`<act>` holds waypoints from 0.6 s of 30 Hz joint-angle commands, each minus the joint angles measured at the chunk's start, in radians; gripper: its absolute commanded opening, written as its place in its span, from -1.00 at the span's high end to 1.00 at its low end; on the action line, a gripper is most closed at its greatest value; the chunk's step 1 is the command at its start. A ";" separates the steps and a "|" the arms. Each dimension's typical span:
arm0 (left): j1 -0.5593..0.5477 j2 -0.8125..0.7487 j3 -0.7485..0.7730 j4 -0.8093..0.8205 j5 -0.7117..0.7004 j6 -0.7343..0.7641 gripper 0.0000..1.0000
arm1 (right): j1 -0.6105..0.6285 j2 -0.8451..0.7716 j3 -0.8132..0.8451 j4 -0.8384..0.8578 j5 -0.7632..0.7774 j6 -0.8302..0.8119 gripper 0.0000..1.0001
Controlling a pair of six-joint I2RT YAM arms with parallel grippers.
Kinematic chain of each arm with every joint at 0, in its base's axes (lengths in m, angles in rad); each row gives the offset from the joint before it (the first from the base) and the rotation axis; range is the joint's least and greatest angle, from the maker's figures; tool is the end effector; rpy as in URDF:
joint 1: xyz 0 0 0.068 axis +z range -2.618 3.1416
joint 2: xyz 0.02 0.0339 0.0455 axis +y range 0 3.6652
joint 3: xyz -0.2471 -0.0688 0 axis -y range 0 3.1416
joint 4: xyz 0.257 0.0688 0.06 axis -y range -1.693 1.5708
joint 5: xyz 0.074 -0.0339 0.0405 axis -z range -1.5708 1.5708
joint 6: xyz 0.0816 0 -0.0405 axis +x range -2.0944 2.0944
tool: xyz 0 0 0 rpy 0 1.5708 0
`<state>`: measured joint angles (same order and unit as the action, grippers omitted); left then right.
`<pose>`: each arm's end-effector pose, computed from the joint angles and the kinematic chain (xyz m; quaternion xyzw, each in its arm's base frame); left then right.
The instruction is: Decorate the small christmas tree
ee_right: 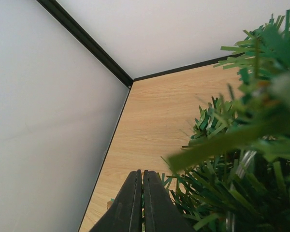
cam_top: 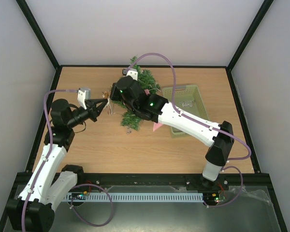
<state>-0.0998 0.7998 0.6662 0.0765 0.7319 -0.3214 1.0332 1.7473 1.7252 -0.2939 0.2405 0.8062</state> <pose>0.2383 -0.0787 0.3083 0.1691 0.7019 -0.3884 0.5726 0.2560 0.3914 0.3634 -0.0211 0.8065 0.4047 0.4305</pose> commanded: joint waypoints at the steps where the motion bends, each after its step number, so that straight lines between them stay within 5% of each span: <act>1: 0.005 0.008 -0.009 0.018 -0.003 0.012 0.95 | -0.007 0.001 0.025 0.011 0.005 -0.016 0.97; 18: 0.006 -0.019 0.028 -0.028 -0.020 0.029 0.95 | -0.006 -0.081 -0.061 0.099 -0.032 -0.050 0.97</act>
<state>-0.0998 0.7937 0.6666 0.0586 0.7200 -0.3164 1.0332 1.7153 1.6817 -0.2333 0.2028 0.7700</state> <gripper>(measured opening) 0.029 0.017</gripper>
